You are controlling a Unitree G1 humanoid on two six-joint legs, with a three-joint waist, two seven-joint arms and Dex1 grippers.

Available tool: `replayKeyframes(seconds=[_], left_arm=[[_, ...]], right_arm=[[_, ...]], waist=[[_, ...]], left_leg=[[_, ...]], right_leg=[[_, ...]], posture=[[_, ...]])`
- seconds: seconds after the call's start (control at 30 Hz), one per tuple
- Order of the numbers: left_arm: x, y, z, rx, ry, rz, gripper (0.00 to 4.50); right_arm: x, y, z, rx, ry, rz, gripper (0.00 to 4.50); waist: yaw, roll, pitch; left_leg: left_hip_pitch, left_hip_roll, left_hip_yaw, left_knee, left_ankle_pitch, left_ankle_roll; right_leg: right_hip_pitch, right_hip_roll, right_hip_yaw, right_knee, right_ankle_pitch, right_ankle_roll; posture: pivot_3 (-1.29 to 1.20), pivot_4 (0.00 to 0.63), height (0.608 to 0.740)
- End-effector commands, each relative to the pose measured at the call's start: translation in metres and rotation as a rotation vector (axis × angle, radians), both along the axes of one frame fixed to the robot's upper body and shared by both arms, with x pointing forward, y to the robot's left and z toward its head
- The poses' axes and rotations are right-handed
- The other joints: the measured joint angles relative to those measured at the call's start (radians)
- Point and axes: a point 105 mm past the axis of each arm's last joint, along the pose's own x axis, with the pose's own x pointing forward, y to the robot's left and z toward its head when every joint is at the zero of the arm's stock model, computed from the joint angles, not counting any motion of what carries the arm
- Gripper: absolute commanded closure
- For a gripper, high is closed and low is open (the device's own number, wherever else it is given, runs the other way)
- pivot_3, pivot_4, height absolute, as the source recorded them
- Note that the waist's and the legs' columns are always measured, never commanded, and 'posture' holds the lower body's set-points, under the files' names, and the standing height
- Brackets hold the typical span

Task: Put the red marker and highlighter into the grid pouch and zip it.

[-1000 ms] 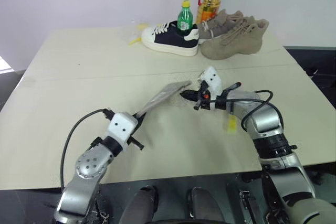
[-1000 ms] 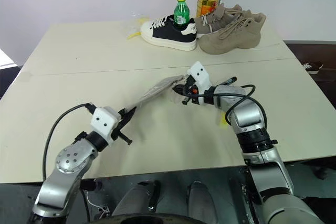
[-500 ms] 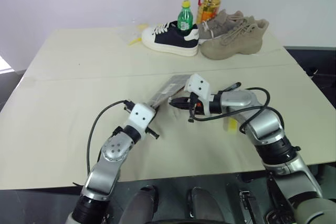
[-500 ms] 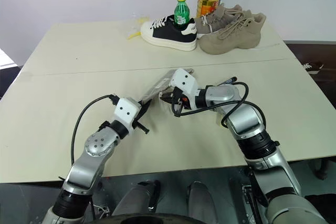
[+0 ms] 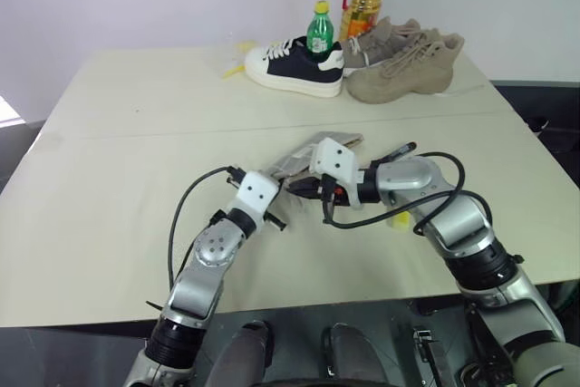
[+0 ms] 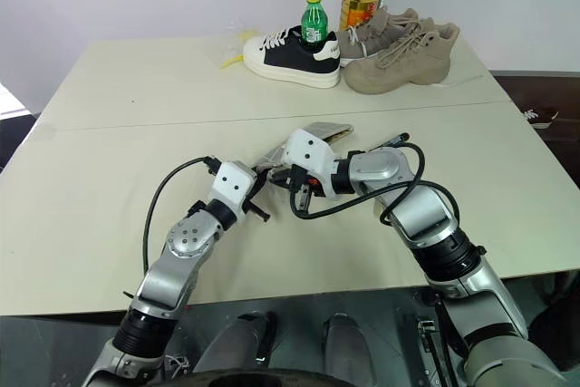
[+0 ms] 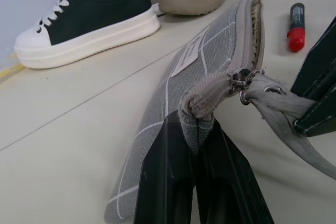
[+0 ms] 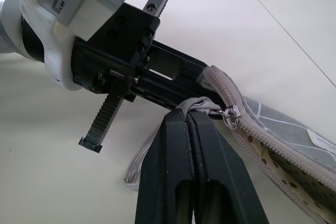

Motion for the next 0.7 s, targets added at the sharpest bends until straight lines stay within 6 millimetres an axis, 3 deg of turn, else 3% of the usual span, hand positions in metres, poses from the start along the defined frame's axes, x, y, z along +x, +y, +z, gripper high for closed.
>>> replayKeyframes(seconds=[0.03,0.1,0.2,0.33,0.4,0.6,0.7], left_arm=[[0.002,0.006,0.011,0.001,-0.047,0.022,4.50],[0.002,0.011,0.012,0.007,-0.055,0.038,4.50],[0.003,0.025,0.015,0.039,-0.076,0.066,4.50],[0.004,0.040,0.015,0.071,-0.086,0.094,4.50],[0.001,0.039,0.016,0.083,-0.102,0.067,4.50],[-0.001,0.034,0.012,0.094,-0.105,-0.016,4.50],[0.003,0.030,0.011,0.086,-0.104,-0.043,4.50]], right_arm=[[-0.004,-0.002,0.022,0.049,-0.043,0.047,3.57],[0.003,-0.013,0.026,0.051,-0.057,0.013,2.62],[0.027,-0.049,0.026,0.050,-0.059,-0.155,1.01],[0.061,-0.113,0.023,0.038,-0.020,-0.497,1.01],[0.066,-0.136,0.028,0.081,0.019,-0.626,1.01],[0.063,-0.191,0.020,0.095,0.098,-1.020,1.01],[0.053,-0.195,0.009,0.093,0.147,-1.111,1.01]], waist=[[0.000,0.000,0.000],[0.000,0.000,0.000],[0.000,0.000,0.000],[0.001,0.000,0.000],[0.000,0.000,0.000],[0.002,0.000,0.000],[0.002,0.000,0.000]], left_leg=[[0.000,0.000,0.000,0.000,0.000,0.000],[0.000,0.000,0.000,0.000,0.000,0.000],[0.000,0.000,0.000,0.001,0.000,0.000],[0.000,0.000,0.001,0.001,0.000,0.000],[0.000,0.000,0.001,0.000,0.000,0.000],[0.000,0.000,0.001,0.000,0.000,0.000],[-0.001,0.000,0.001,0.000,0.000,0.000]], right_leg=[[0.000,0.000,0.000,0.000,0.000,0.000],[0.000,0.000,0.000,0.000,0.000,0.000],[0.000,0.000,0.000,0.000,0.000,0.000],[0.000,0.000,0.000,0.000,0.000,0.000],[0.000,0.000,0.000,0.000,0.000,0.000],[-0.001,-0.001,0.000,0.000,0.000,0.000],[0.000,-0.001,0.001,0.000,0.000,0.000]], posture=[[0.00,0.150,0.740],[0.00,0.150,0.740],[0.00,0.150,0.740],[0.00,0.150,0.740],[0.00,0.150,0.740],[0.00,0.150,0.740],[0.00,0.150,0.740]])
